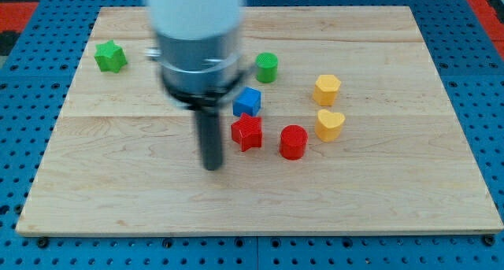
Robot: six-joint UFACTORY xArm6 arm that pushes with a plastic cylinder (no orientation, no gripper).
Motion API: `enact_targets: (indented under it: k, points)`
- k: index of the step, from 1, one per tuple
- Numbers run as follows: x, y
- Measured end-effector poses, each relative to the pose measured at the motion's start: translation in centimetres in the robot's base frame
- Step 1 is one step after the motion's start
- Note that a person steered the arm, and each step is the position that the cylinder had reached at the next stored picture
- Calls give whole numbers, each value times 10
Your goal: Put the green star diagonally bottom left to the blue triangle
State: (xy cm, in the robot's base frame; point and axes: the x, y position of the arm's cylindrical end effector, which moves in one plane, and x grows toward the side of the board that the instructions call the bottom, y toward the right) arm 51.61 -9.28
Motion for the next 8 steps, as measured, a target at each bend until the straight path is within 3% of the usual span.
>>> enact_targets:
  k: [2,4,8]
  points:
    - [-106,-173]
    - [-218,-165]
    - [-116,-53]
